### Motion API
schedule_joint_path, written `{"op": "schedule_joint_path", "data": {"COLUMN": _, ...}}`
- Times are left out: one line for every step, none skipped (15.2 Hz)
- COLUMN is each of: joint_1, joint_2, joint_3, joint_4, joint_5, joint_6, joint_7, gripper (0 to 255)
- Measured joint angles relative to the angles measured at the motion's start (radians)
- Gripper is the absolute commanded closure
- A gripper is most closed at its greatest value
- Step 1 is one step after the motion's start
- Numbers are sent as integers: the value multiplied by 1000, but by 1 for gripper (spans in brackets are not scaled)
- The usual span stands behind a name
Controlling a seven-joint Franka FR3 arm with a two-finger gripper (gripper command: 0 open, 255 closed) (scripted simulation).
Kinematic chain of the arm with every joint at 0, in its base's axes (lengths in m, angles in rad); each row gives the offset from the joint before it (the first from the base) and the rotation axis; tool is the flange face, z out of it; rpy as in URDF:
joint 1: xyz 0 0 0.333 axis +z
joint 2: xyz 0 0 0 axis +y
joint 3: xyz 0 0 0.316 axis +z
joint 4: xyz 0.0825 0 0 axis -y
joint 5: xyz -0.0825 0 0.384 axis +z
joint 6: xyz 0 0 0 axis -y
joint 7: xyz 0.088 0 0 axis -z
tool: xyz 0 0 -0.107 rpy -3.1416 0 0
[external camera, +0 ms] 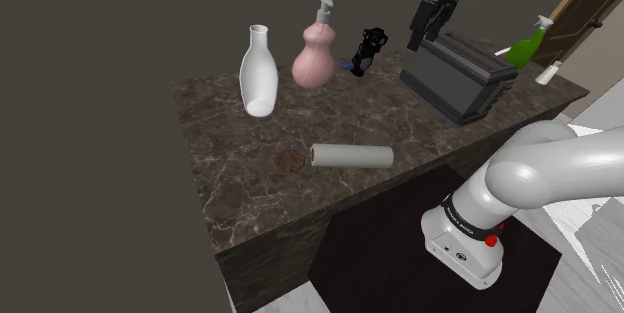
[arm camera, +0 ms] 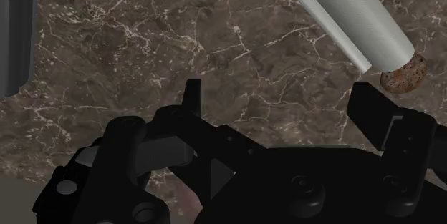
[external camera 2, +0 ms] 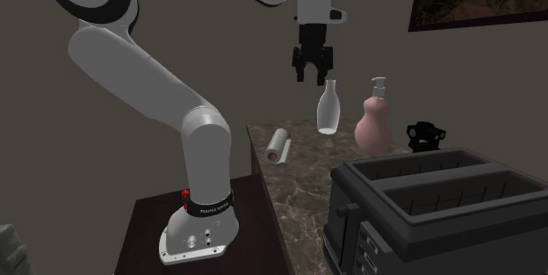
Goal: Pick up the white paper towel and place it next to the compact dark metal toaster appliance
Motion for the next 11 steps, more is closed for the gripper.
{"op": "schedule_joint_path", "data": {"joint_1": 0, "joint_2": 0, "joint_3": 0, "joint_4": 0, "joint_5": 0, "joint_6": 0, "joint_7": 0, "gripper": 0}}
{"op": "schedule_joint_path", "data": {"joint_1": 7, "joint_2": -3, "joint_3": 2, "joint_4": -15, "joint_5": 3, "joint_6": 12, "joint_7": -7, "gripper": 0}}
{"op": "schedule_joint_path", "data": {"joint_1": 17, "joint_2": -11, "joint_3": 4, "joint_4": -42, "joint_5": 7, "joint_6": 30, "joint_7": -20, "gripper": 0}}
{"op": "schedule_joint_path", "data": {"joint_1": 29, "joint_2": -11, "joint_3": 8, "joint_4": -66, "joint_5": 13, "joint_6": 53, "joint_7": -33, "gripper": 0}}
{"op": "schedule_joint_path", "data": {"joint_1": 44, "joint_2": -9, "joint_3": 16, "joint_4": -94, "joint_5": 21, "joint_6": 81, "joint_7": -43, "gripper": 0}}
{"op": "schedule_joint_path", "data": {"joint_1": 57, "joint_2": 2, "joint_3": 19, "joint_4": -108, "joint_5": 27, "joint_6": 106, "joint_7": -60, "gripper": 0}}
{"op": "schedule_joint_path", "data": {"joint_1": 71, "joint_2": 1, "joint_3": 24, "joint_4": -140, "joint_5": 33, "joint_6": 137, "joint_7": -75, "gripper": 0}}
{"op": "schedule_joint_path", "data": {"joint_1": 85, "joint_2": 0, "joint_3": 28, "joint_4": -166, "joint_5": 40, "joint_6": 160, "joint_7": -91, "gripper": 0}}
{"op": "schedule_joint_path", "data": {"joint_1": 103, "joint_2": 1, "joint_3": 37, "joint_4": -192, "joint_5": 50, "joint_6": 186, "joint_7": -102, "gripper": 0}}
{"op": "schedule_joint_path", "data": {"joint_1": 118, "joint_2": 2, "joint_3": 41, "joint_4": -210, "joint_5": 57, "joint_6": 205, "joint_7": -118, "gripper": 0}}
{"op": "schedule_joint_path", "data": {"joint_1": 135, "joint_2": 7, "joint_3": 48, "joint_4": -242, "joint_5": 66, "joint_6": 240, "joint_7": -132, "gripper": 0}}
